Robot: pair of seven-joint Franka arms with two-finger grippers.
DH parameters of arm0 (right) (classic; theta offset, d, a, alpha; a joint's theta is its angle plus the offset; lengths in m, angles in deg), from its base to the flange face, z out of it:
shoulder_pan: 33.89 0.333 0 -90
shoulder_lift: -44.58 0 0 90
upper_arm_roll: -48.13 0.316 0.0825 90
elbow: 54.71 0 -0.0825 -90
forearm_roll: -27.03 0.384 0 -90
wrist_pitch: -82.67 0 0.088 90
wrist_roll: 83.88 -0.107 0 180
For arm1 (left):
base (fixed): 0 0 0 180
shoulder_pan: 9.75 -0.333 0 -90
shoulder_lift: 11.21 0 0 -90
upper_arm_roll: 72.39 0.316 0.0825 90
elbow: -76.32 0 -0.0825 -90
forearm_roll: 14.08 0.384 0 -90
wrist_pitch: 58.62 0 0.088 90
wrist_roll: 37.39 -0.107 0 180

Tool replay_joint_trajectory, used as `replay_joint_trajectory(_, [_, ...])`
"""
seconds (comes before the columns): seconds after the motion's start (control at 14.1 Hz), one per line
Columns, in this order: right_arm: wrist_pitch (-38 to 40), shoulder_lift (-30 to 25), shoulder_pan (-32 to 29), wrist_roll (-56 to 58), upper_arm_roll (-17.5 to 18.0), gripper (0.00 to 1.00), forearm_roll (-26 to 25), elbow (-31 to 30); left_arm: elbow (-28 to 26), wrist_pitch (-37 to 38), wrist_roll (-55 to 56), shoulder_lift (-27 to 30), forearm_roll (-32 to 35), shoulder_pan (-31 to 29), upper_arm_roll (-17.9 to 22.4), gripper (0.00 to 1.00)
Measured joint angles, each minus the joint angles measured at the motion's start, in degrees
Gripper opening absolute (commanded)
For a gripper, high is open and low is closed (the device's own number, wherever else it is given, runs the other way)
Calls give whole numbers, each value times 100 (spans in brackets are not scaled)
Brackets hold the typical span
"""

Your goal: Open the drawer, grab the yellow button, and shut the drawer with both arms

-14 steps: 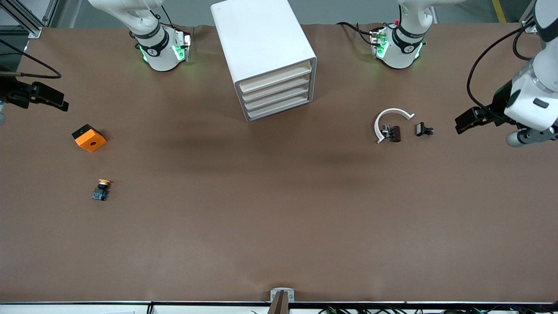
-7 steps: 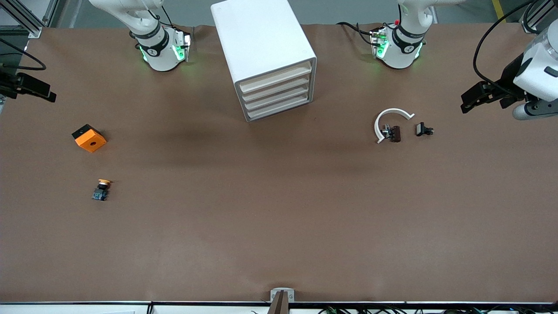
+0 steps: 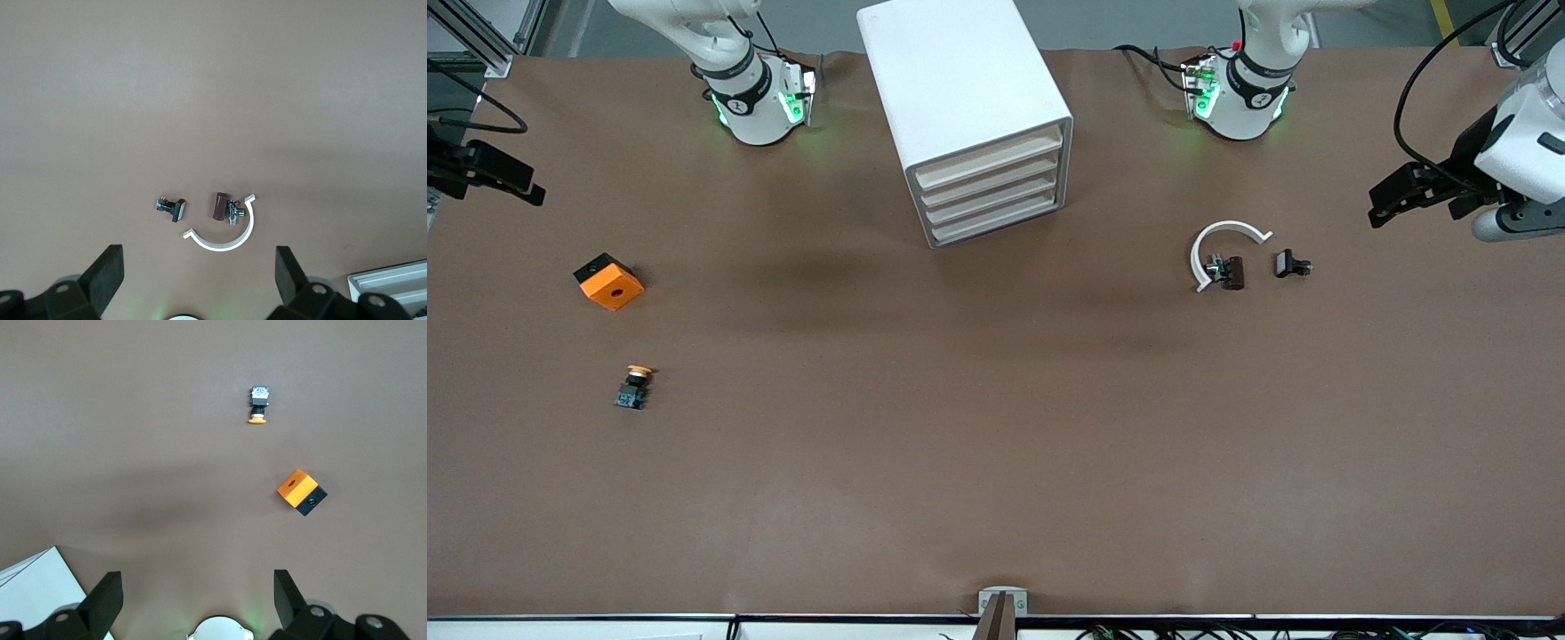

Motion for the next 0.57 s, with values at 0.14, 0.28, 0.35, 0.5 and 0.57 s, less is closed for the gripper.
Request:
replay_joint_trajectory(0.14, [-66, -73, 0, 0, 2, 100, 0, -70, -4, 0, -19, 0, -1, -6, 1, 100])
replay_joint_trajectory(0.28, [-168, -90, 2, 0, 7, 100, 0, -108, -4, 0, -19, 0, -8, -8, 1, 100])
replay_joint_trajectory(0.35, [-222, -90, 2, 8, 7, 100, 0, -120, -4, 0, -19, 0, -9, -8, 1, 100])
replay_joint_trajectory(0.5, [-340, -91, 2, 126, 7, 100, 0, -130, 1, 0, -38, 0, -10, -9, 1, 100])
replay_joint_trajectory(0.57, [-405, -91, 1, 181, -2, 100, 0, -133, 12, 0, -106, 1, -10, -12, 2, 100])
